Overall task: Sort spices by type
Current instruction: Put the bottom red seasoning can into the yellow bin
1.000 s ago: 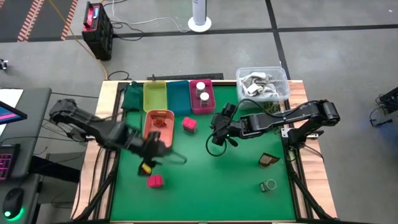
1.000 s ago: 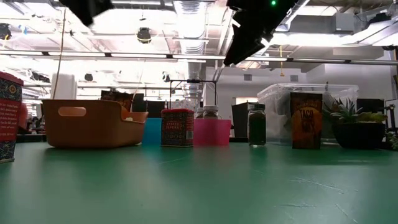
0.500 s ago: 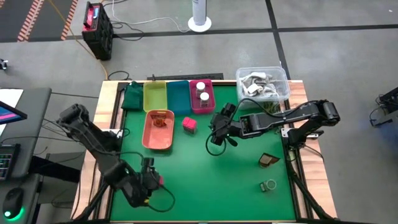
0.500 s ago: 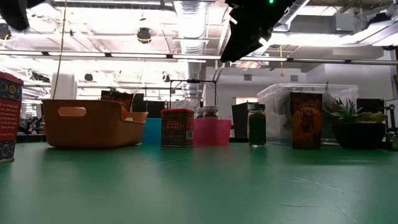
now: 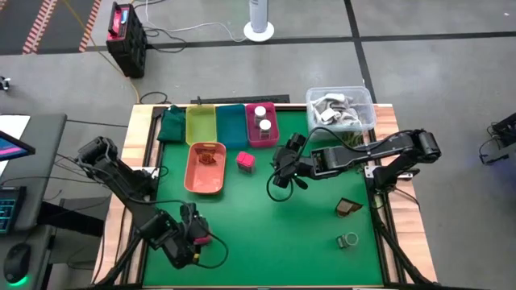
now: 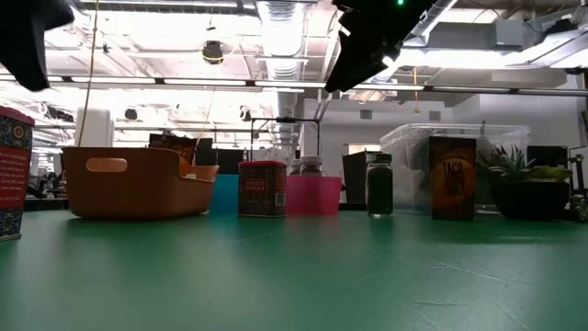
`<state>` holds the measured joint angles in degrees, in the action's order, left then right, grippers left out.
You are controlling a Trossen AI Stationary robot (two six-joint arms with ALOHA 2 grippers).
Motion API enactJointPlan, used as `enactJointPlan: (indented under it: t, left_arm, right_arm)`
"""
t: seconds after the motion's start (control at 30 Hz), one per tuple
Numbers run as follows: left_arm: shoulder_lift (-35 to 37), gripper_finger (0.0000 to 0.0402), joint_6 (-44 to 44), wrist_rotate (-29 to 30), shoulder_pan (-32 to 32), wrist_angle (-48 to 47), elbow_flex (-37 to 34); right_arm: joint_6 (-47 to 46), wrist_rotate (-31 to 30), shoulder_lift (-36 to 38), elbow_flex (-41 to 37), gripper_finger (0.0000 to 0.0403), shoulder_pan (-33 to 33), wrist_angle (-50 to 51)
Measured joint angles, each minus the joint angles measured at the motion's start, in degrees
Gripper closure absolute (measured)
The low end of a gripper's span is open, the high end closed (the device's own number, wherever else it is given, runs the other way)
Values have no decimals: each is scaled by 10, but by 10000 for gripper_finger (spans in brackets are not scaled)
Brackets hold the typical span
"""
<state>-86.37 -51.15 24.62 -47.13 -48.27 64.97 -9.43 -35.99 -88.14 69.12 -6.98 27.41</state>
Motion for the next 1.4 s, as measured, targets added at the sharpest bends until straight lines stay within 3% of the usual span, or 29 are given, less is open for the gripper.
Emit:
enactJointPlan:
  t: [0.73,0.9,1.07,1.4]
  left_arm:
    - [0,99,-16,-36,0,80,-78]
    - [0,129,-21,-54,0,82,-97]
    - [0,194,-9,-53,5,79,-98]
    - [48,196,83,-54,58,94,-79]
  right_arm:
    - [-1,0,0,0,81,0,-1]
    - [-2,0,0,0,81,0,0]
    - [-2,0,0,0,81,0,-1]
    - [-2,0,0,0,81,0,-2]
